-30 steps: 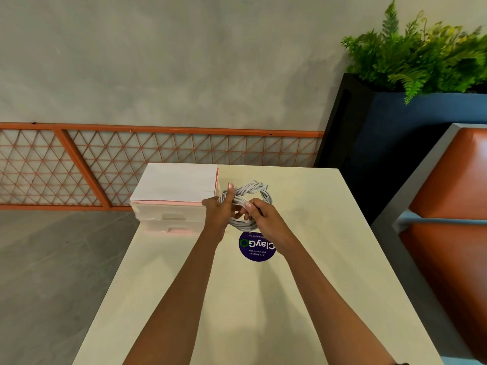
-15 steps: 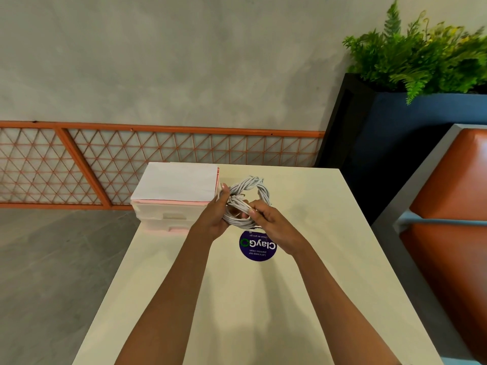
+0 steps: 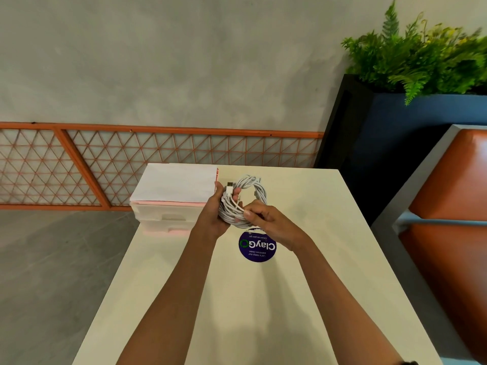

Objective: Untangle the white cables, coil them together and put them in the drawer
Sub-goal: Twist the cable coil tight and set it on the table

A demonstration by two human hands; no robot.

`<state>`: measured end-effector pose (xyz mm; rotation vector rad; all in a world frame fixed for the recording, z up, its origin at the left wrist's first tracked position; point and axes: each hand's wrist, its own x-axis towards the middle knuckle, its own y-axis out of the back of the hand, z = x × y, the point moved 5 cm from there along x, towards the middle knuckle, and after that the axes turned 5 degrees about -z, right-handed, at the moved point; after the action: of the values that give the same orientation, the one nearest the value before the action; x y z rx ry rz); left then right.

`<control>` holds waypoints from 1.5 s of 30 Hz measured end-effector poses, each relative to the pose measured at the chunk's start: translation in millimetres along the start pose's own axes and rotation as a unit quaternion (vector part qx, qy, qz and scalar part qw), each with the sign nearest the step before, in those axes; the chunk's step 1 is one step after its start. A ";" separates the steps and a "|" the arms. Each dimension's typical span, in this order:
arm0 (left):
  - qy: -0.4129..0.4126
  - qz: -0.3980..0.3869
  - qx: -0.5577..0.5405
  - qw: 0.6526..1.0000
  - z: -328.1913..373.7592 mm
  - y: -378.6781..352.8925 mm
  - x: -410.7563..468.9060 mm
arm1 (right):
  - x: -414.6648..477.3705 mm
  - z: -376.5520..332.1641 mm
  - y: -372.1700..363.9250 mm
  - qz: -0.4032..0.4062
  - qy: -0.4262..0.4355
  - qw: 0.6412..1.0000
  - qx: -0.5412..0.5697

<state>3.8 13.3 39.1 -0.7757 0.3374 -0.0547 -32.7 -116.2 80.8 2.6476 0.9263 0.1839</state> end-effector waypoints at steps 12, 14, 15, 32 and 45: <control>-0.081 -0.059 -0.003 0.995 3.6 -7.0 -12.5 | -4.6 8.9 16.5 0.026 -0.069 0.995 -0.072; -0.117 -0.065 0.020 0.991 4.3 -11.1 -14.4 | -0.2 12.8 14.9 0.111 -0.104 0.988 -0.006; -0.129 -0.072 0.031 0.988 4.2 -14.2 -15.5 | 2.0 13.2 14.8 0.145 -0.123 0.982 -0.004; -0.072 -0.076 0.073 0.992 5.7 1.0 -24.5 | 6.8 8.1 24.7 0.250 -0.119 0.959 -0.060; -0.176 0.004 0.310 0.934 20.7 3.8 -18.3 | 1.8 11.2 29.2 0.302 -0.062 0.942 0.132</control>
<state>-7.2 33.1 55.3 -0.1455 -0.0290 -0.0113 -11.7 -139.5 80.5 3.0747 0.0730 0.0303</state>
